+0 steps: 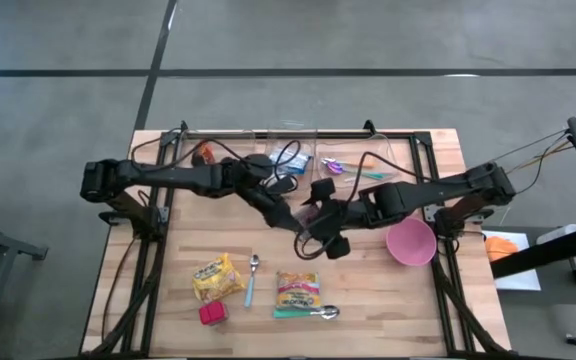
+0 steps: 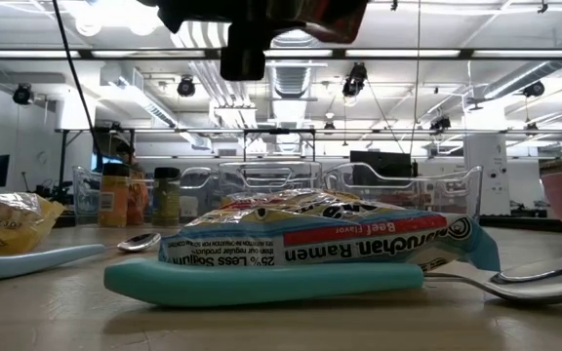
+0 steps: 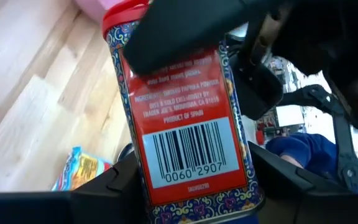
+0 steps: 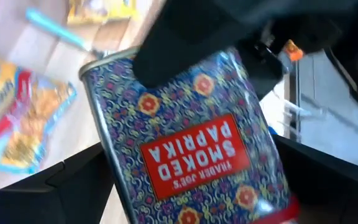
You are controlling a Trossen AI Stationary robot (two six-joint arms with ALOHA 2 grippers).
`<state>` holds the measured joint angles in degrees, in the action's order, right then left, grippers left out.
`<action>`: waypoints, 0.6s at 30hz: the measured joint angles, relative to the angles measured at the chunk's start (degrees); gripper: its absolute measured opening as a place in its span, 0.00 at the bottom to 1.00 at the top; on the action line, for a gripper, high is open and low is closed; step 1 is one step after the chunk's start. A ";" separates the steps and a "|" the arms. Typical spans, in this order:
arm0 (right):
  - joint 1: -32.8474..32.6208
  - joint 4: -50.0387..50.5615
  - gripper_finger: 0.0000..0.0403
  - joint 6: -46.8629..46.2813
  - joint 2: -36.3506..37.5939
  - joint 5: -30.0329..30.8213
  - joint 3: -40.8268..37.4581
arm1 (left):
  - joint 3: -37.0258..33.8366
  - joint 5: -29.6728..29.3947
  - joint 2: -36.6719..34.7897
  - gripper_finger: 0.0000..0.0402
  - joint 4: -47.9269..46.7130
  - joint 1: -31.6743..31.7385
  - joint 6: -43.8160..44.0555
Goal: Pick & Place Food Item
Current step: Put the top red seasoning can into the left transparent bin
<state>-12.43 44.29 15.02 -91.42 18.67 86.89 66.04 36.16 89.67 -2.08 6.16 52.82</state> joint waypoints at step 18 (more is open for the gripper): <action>0.17 -3.08 0.94 -7.48 4.79 2.37 0.00 | 0.07 -0.08 -3.52 0.53 2.39 2.92 -5.41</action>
<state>-12.26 41.22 7.54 -86.63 21.04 86.89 66.11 36.07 86.15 0.32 9.08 47.41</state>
